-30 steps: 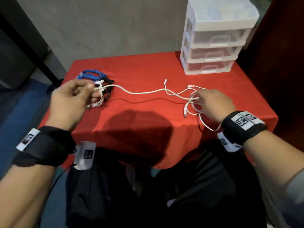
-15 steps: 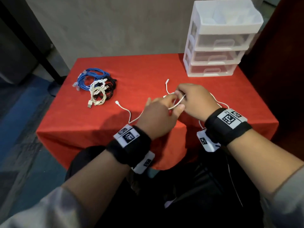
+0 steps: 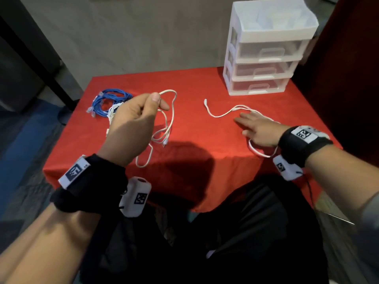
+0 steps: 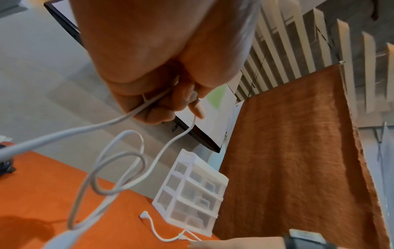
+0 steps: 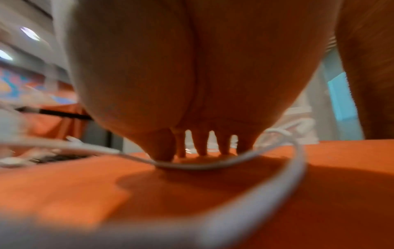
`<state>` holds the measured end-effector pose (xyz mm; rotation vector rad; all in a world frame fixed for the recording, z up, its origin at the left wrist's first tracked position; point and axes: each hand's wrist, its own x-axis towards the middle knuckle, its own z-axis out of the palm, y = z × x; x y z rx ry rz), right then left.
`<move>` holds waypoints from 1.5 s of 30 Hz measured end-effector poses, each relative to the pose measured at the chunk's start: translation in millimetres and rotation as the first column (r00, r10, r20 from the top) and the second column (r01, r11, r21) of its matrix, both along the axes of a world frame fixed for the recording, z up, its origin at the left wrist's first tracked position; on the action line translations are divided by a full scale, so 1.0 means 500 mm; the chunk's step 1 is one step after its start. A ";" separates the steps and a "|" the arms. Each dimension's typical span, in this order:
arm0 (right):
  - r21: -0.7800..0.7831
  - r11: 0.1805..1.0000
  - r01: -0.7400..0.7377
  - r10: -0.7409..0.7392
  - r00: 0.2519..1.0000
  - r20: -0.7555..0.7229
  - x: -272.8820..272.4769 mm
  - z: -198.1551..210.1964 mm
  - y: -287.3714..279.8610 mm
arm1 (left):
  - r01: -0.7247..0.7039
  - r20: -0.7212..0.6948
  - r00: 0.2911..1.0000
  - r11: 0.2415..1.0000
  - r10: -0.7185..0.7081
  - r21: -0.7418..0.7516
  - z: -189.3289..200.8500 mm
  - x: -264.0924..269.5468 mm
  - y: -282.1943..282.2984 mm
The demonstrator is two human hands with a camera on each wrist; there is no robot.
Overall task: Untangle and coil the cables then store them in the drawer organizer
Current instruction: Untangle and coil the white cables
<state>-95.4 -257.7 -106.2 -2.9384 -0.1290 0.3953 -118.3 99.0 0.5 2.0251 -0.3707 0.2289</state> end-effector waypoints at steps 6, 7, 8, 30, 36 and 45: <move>0.102 0.992 0.071 -0.087 0.983 0.164 0.031 0.077 -0.028 | 0.034 -0.030 0.999 0.986 -0.040 -0.163 0.019 -0.030 0.001; 0.179 0.981 0.069 -0.110 0.967 0.231 0.020 0.097 -0.006 | 0.038 -0.042 0.998 0.982 -0.046 -0.186 0.021 -0.034 0.002; 0.279 0.959 0.057 -0.140 0.947 0.288 0.001 0.118 0.026 | 0.044 -0.061 0.996 0.977 -0.058 -0.209 0.024 -0.037 0.003; 0.932 0.099 0.348 -0.609 0.762 -0.220 -0.130 0.067 0.066 | -0.349 -0.306 0.935 0.321 0.178 -0.880 -0.025 0.050 0.230; 0.951 0.114 0.288 -0.570 0.803 -0.175 -0.145 0.066 0.070 | -0.417 -0.514 0.858 0.604 0.014 -0.679 -0.027 0.031 0.171; 0.911 0.412 -0.026 -0.417 0.883 0.214 -0.143 0.161 0.169 | -0.012 -0.411 0.908 0.973 -0.086 -0.231 -0.059 -0.040 0.012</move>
